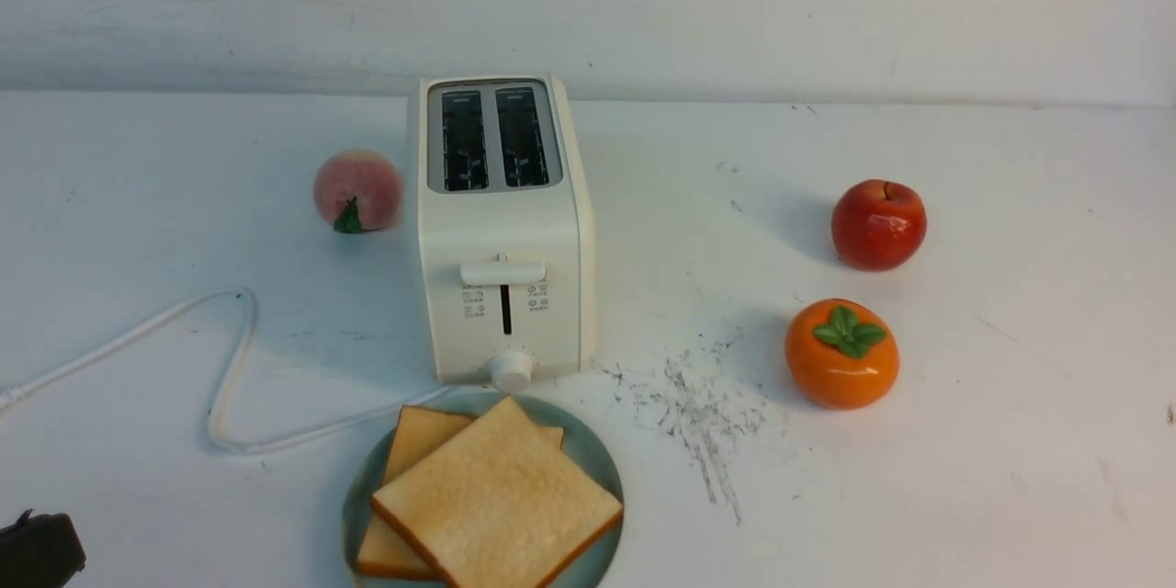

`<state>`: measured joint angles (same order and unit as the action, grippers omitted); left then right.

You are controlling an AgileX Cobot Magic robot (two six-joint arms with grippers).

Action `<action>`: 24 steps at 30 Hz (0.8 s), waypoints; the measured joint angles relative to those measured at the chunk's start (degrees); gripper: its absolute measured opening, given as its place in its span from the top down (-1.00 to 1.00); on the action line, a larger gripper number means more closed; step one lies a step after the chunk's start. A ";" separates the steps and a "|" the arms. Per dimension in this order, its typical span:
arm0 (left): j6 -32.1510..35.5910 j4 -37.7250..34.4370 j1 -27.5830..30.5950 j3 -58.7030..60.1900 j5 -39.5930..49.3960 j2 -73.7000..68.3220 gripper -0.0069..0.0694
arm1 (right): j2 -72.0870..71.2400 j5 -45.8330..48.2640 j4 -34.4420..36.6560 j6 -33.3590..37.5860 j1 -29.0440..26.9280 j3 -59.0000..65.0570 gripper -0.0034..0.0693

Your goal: Take toasted bread from bread machine on white table place on plate.

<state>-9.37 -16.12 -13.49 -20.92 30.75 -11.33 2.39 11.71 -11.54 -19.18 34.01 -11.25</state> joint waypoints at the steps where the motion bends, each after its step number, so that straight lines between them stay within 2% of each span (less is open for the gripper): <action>1: 0.09 0.01 0.00 0.05 0.00 0.00 0.82 | 0.00 0.00 0.00 0.00 0.00 0.00 0.84; 6: 2.17 1.78 1.49 3.67 -3.86 0.87 0.81 | 0.00 -0.05 0.00 0.00 0.00 0.00 0.83; 12: 2.70 6.40 8.16 14.74 -11.01 10.83 0.81 | 0.00 -0.05 0.00 0.00 0.00 0.00 0.81; 18: 2.70 7.58 8.79 22.20 -10.71 11.91 0.80 | 0.00 -0.05 0.00 0.00 0.00 0.00 0.81; 24: 2.70 8.32 8.79 22.62 -8.55 11.91 0.78 | 0.00 -0.05 0.00 0.00 0.00 0.00 0.80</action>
<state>-6.67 -7.80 -4.70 1.70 22.20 0.58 2.39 11.66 -11.54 -19.18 34.01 -11.25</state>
